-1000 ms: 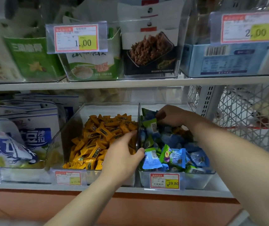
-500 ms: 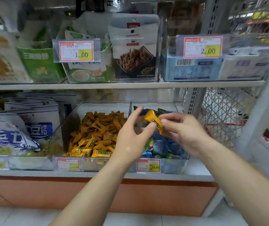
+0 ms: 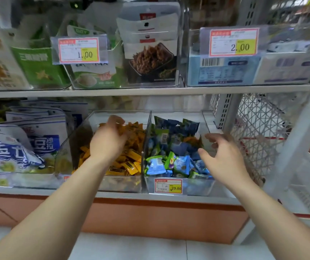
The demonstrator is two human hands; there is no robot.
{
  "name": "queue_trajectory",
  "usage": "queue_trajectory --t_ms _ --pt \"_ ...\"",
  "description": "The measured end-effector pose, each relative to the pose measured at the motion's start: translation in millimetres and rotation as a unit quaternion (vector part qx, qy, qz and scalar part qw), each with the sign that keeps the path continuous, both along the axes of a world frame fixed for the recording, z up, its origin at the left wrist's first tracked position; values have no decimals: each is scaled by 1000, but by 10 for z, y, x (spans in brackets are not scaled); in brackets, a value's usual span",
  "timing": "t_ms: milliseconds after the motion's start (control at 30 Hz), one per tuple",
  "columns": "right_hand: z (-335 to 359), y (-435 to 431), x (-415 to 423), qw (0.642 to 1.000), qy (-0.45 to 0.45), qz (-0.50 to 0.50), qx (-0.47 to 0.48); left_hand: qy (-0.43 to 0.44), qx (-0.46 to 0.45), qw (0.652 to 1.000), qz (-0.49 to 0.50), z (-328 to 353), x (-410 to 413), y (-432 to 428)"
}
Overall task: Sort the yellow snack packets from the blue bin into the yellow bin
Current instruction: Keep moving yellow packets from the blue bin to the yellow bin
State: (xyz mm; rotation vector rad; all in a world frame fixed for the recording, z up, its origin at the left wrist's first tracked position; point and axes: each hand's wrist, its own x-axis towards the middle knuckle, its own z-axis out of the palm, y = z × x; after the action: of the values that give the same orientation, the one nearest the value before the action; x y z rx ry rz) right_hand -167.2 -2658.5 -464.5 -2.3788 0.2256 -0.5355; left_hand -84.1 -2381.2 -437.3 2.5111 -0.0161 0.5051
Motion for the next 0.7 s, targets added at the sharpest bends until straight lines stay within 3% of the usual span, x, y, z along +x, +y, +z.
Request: queue_trajectory --t_ms 100,200,300,567,700 --pt "-54 -47 49 1000 -26 -6 -2 -24 60 998 4 99 113 -160" --pt "-92 -168 90 1000 -3 16 14 -30 44 988 -142 173 162 -651" --pt "-157 -326 119 996 20 48 67 59 75 957 -275 136 336 -1248" --pt "-257 -491 108 988 6 124 89 205 190 894 -350 -319 1020 -1886" --pt "-234 -514 108 987 14 136 86 222 254 869 -363 -390 1046 -1932"
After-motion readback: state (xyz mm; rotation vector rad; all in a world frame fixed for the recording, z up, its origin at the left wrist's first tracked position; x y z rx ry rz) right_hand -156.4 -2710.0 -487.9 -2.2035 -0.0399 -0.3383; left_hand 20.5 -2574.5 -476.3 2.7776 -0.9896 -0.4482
